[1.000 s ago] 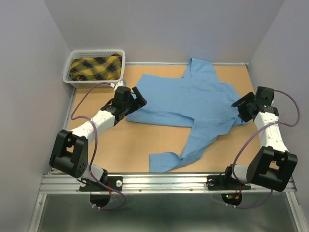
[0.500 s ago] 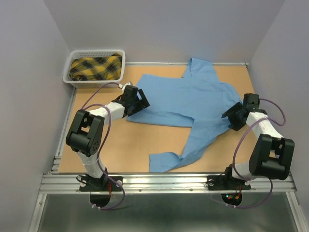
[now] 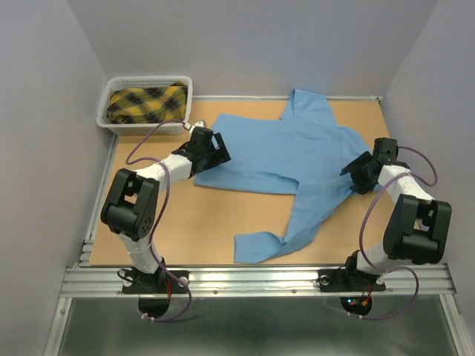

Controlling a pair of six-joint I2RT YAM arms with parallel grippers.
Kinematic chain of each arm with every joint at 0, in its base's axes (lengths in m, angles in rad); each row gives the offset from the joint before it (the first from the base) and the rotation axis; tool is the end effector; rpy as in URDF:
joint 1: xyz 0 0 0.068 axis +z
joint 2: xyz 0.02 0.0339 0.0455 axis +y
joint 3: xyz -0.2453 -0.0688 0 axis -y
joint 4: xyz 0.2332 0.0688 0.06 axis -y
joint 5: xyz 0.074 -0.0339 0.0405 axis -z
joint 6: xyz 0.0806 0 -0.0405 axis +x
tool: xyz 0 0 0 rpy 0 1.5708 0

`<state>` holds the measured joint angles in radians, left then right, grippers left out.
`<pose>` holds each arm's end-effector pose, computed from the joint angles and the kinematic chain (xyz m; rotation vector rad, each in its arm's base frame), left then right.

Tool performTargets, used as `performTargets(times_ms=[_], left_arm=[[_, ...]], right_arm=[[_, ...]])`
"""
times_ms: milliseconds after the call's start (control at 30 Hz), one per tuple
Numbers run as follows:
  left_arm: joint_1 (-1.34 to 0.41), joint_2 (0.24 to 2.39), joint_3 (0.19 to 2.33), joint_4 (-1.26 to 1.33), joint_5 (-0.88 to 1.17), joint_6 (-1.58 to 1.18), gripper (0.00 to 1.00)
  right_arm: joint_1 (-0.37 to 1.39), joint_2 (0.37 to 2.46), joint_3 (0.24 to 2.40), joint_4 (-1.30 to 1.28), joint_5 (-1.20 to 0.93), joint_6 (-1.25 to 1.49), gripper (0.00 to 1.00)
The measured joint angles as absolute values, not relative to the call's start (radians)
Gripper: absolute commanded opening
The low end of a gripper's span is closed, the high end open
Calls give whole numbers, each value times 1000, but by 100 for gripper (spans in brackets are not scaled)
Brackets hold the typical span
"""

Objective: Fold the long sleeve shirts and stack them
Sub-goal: Fold the shirt

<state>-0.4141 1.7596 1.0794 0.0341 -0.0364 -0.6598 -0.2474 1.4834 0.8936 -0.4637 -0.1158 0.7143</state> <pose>0.3751 -0.1617 0.1614 -0.2990 2.2531 -0.5438 0.2950 -0.0649 0.1441 1.1886 2.3662 0.3114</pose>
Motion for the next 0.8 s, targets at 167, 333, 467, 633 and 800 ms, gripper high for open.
performTargets(times_ms=[167, 333, 467, 633, 800], left_arm=[[-505, 1604, 1015, 16, -75, -507, 97], [-808, 1402, 916, 12, -141, -350, 97], [-1056, 1374, 867, -13, -179, -302, 97], [-1284, 1444, 859, -64, -218, -264, 96], [-1438, 1530, 868, -103, -242, -218, 92]], right_arm=[[-247, 1413, 899, -464, -114, 702, 68], [-247, 1303, 899, -467, -113, 670, 76], [-242, 1254, 899, -487, -116, 640, 82], [-205, 1231, 899, -529, -120, 610, 82], [-185, 1203, 892, -549, -140, 594, 82]])
